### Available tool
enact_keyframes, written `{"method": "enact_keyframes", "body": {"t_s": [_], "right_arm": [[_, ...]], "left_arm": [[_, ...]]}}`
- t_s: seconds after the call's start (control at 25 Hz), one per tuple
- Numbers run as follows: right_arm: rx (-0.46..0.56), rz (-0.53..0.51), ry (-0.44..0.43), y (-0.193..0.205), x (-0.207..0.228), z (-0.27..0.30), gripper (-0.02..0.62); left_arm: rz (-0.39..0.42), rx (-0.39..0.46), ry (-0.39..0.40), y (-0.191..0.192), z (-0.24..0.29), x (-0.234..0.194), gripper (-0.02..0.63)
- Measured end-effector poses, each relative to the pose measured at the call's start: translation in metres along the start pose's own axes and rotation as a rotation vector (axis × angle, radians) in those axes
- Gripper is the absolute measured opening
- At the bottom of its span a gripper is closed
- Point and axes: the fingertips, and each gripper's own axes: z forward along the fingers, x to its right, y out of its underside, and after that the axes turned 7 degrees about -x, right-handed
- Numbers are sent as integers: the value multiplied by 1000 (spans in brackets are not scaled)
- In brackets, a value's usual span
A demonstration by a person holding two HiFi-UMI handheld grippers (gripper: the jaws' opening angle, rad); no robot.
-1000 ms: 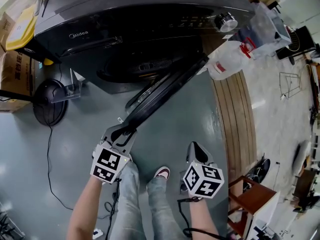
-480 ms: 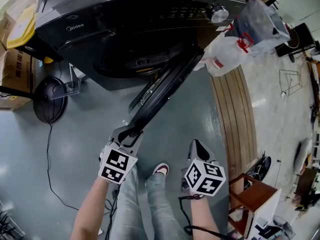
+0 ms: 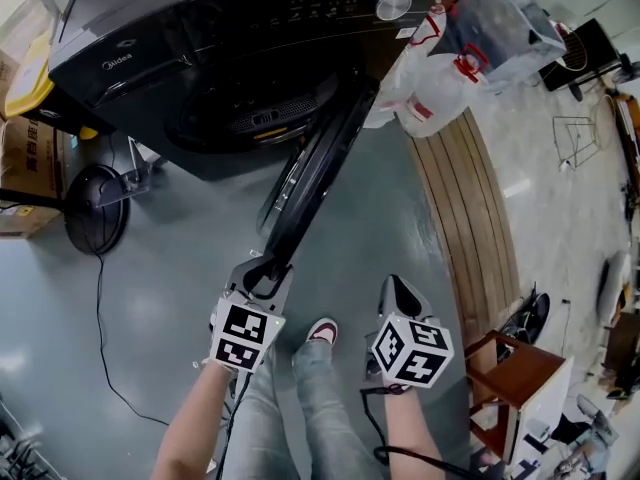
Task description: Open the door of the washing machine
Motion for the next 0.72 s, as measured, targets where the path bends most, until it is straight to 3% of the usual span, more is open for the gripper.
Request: {"method": "enact_keyframes", "body": {"t_s": [0.44, 0.72], "right_arm": [[3, 48, 12, 18, 41, -16, 5], [15, 90, 14, 23, 65, -21, 5]], "left_arm": [[-23, -25, 2, 3, 12, 36, 100], [-31, -35, 49, 0, 22, 67, 106]]}}
